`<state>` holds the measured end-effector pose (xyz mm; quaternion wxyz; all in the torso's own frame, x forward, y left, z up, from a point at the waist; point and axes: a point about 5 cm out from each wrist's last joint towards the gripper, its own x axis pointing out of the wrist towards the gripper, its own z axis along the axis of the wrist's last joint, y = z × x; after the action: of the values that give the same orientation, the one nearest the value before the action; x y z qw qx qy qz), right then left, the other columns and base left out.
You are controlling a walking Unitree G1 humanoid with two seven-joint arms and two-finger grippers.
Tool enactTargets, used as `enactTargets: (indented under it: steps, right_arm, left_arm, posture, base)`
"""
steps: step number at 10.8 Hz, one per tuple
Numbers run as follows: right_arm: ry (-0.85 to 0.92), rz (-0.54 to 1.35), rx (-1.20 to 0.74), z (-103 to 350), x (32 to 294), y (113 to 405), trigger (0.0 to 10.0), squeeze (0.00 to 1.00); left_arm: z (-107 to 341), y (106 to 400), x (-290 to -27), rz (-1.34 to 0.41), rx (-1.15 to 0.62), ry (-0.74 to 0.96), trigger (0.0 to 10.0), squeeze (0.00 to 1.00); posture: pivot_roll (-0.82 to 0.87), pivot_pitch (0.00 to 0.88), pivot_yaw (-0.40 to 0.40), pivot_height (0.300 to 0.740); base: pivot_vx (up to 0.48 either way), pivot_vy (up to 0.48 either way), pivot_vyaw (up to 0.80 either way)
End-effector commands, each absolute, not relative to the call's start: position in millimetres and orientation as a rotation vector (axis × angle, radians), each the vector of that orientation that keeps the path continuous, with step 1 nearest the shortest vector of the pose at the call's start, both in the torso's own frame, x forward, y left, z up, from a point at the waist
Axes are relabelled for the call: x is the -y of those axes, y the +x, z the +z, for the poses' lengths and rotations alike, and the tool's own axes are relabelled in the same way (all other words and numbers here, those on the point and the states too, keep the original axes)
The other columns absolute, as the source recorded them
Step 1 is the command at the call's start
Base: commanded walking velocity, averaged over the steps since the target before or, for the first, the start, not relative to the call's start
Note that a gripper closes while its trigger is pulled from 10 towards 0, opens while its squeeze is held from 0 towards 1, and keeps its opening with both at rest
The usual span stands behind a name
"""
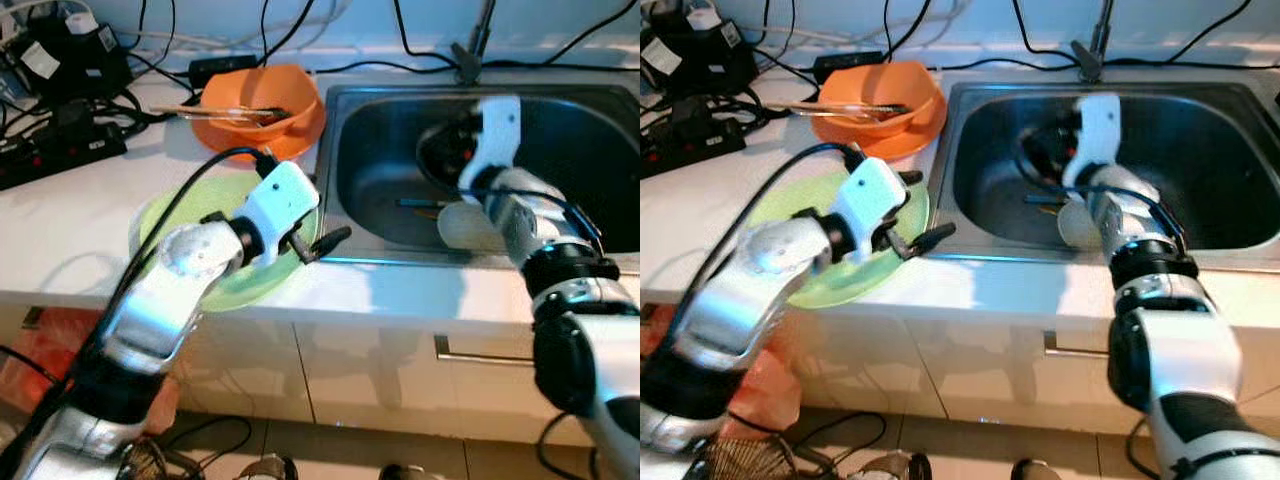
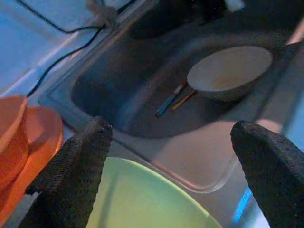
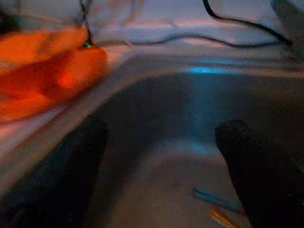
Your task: Kitchen organization
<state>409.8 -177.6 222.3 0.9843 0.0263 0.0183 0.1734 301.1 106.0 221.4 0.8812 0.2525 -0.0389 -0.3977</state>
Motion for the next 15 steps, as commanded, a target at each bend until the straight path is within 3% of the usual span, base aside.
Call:
enactTargets:
  steps: [1, 2, 3, 6, 9, 10, 13, 14, 15]
  right_arm:
    - [0.073, 0.39, -0.035, 224, 171, 407, 10.0, 1.0]
    - [0.062, 0.406, -0.027, 227, 169, 405, 10.0, 0.71]
    - [0.053, 0.42, -0.025, 229, 166, 403, 10.0, 0.0]
    - [0.054, 0.425, -0.029, 231, 161, 399, 10.0, 0.0]
    - [0.055, 0.432, -0.027, 235, 158, 396, 10.0, 0.0]
    - [0.057, 0.434, -0.024, 237, 155, 395, 10.0, 0.0]
    - [0.062, 0.436, -0.017, 240, 153, 394, 10.0, 0.0]
    - [0.064, 0.433, -0.015, 241, 153, 394, 10.0, 0.0]
    - [0.068, 0.43, -0.014, 241, 153, 394, 10.0, 0.0]
  left_arm:
    - [226, 293, -110, -0.832, 0.124, 0.532, 10.0, 1.0]
    - [226, 288, -112, -0.835, 0.159, 0.55, 10.0, 1.0]
    - [218, 278, -116, -0.863, 0.236, 0.69, 10.0, 1.0]
    - [189, 268, -137, -0.751, 0.148, 0.733, 10.0, 1.0]
    - [178, 258, -147, -0.782, 0.066, 0.75, 10.0, 1.0]
    - [175, 257, -150, -0.801, 0.018, 0.789, 10.0, 0.0]
    - [168, 261, -166, -0.77, -0.077, 0.891, 10.0, 0.0]
    - [167, 266, -177, -0.748, -0.138, 0.956, 0.0, 0.0]
    - [168, 272, -186, -0.714, -0.178, 0.992, 0.0, 0.0]
  posture:
    - [0.08, 0.112, 0.073, 0.74]
    - [0.08, 0.112, 0.071, 0.74]
    - [0.09, 0.11, 0.068, 0.74]
    - [0.09, 0.103, 0.07, 0.74]
    - [0.1, 0.106, 0.067, 0.74]
    - [0.11, 0.105, 0.07, 0.74]
    - [0.11, 0.104, 0.074, 0.74]
    - [0.11, 0.102, 0.076, 0.74]
    - [0.11, 0.103, 0.076, 0.74]
  base:
    - [0.0, 0.0, 0.0]
    - [0.0, 0.0, 0.0]
    - [0.0, 0.0, 0.0]
    - [0.0, 0.0, 0.0]
    - [0.0, 0.0, 0.0]
    - [0.0, 0.0, 0.0]
    - [0.0, 0.0, 0.0]
    - [0.0, 0.0, 0.0]
    - [0.0, 0.0, 0.0]
